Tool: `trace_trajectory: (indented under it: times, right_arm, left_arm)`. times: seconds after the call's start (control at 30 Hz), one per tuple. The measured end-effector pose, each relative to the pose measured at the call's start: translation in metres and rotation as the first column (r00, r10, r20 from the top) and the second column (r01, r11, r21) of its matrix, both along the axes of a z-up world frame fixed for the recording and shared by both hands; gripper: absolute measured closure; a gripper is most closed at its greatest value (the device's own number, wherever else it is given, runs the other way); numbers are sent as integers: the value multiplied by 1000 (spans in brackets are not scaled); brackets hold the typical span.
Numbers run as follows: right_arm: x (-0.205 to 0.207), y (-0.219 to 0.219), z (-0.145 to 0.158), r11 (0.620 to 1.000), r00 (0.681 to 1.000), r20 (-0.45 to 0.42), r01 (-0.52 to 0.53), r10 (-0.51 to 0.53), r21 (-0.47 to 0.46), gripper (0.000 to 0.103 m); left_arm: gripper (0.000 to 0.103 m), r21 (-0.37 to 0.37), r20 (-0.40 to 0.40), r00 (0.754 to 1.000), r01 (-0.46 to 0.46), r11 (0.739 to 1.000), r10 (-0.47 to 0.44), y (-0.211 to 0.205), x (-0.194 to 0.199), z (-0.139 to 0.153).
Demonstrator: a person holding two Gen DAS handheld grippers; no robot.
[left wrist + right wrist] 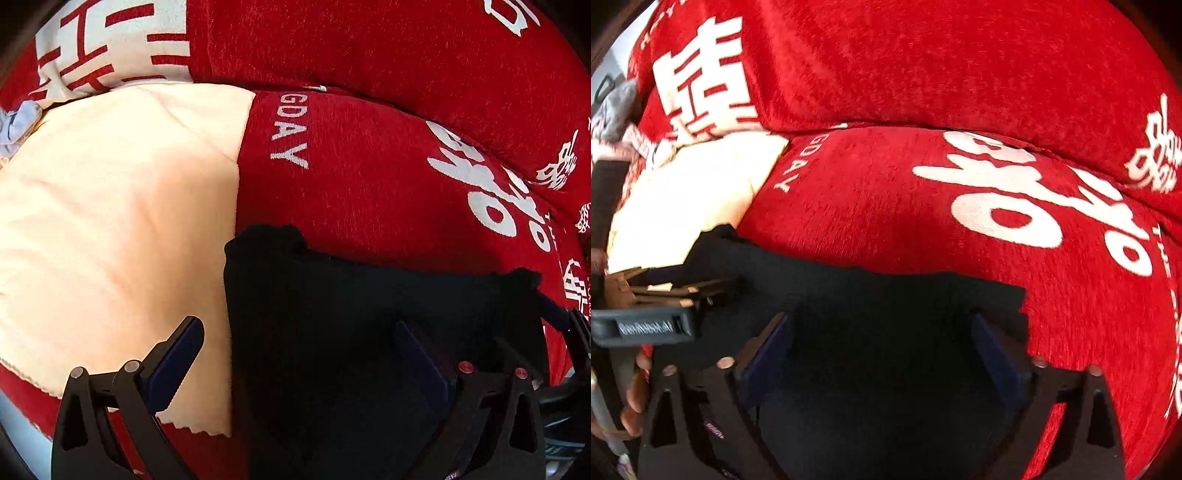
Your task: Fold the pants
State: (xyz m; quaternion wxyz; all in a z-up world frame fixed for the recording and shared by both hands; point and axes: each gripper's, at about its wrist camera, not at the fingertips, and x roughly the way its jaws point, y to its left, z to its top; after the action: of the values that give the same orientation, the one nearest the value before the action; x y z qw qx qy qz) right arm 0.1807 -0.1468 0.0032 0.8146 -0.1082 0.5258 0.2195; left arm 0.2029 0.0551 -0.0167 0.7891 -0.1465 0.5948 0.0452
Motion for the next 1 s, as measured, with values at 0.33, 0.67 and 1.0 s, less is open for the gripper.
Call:
trace_trajectory:
  times: [0.33, 0.67, 1.0]
  right_arm:
    - [-25, -23, 32, 997, 995, 79, 60, -63, 40, 0]
    - [-97, -57, 8, 991, 995, 70, 83, -76, -101, 0]
    - [-138, -104, 29, 984, 973, 149, 177, -174, -7, 0]
  left_arm:
    - [0, 81, 87, 996, 18, 997, -25, -12, -29, 42]
    - [0, 105, 49, 990, 129, 986, -134, -50, -101, 35]
    - [0, 36, 95, 995, 37, 999, -40, -29, -138, 27]
